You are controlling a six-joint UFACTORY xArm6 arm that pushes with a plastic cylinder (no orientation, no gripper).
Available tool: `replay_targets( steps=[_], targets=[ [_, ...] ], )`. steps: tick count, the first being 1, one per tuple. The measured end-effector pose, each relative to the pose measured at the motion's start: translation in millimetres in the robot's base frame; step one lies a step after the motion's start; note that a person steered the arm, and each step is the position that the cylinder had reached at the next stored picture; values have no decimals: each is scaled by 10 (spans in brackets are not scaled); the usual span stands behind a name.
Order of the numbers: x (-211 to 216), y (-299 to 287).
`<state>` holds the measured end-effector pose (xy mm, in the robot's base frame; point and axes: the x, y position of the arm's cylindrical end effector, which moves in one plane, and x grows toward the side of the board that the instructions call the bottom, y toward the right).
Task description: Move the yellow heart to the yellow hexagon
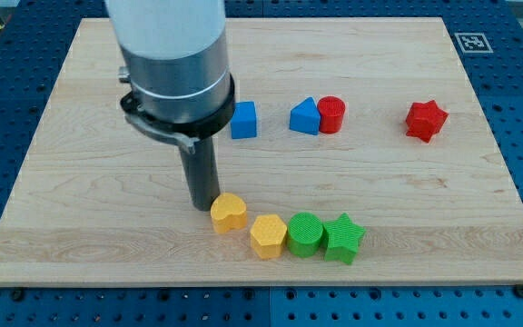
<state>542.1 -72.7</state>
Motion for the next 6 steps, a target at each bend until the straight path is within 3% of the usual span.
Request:
replay_targets(
  steps=[2, 3, 6],
  targets=[
    [9, -327],
    [-290, -321],
    [-362, 517]
  ],
)
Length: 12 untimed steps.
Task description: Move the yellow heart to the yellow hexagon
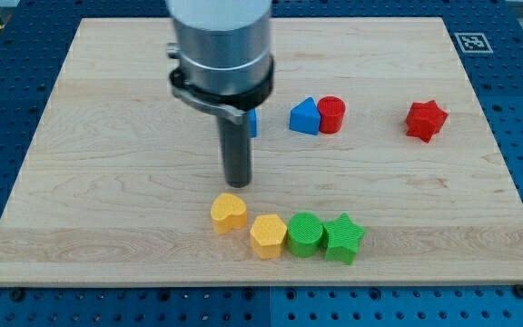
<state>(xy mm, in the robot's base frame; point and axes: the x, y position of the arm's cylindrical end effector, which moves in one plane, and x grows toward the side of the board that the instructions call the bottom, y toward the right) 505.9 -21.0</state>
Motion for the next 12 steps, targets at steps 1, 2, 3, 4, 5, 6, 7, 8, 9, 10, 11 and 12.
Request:
replay_targets(
  steps=[1, 2, 3, 4, 5, 6, 7, 8, 9, 10, 11, 12],
  targets=[
    [120, 132],
    [280, 132],
    [326, 132],
    [326, 123],
    [326, 46],
    [326, -73],
    [326, -203],
    [326, -324],
    [326, -437],
    [331, -489],
    [367, -489],
    [448, -489]
  ],
)
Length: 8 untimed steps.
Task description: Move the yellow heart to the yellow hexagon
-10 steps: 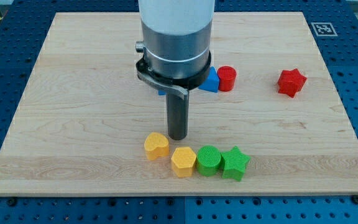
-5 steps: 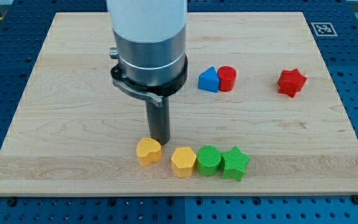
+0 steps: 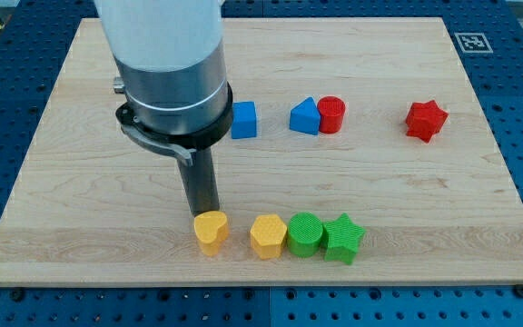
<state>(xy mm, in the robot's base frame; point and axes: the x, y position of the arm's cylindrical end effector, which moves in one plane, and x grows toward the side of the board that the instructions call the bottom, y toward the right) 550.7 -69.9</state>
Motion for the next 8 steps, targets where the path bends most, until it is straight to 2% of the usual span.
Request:
replay_targets(
  steps=[3, 5, 8],
  targets=[
    [106, -205],
    [461, -316],
    [526, -285]
  ],
)
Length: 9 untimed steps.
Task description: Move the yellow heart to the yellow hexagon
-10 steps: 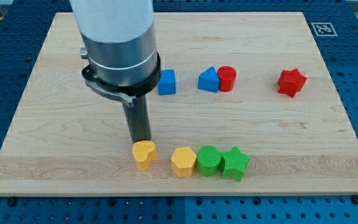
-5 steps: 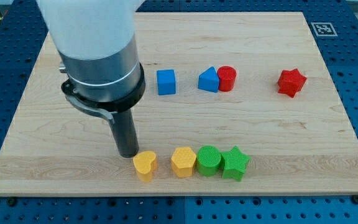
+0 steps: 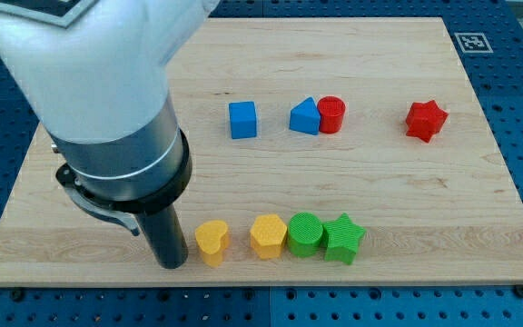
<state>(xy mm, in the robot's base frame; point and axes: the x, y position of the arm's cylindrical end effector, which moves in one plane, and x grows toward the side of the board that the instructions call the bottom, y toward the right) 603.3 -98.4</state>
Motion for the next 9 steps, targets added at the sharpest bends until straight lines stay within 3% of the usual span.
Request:
replay_targets(
  steps=[8, 9],
  targets=[
    [-1, 457],
    [153, 457]
  ],
)
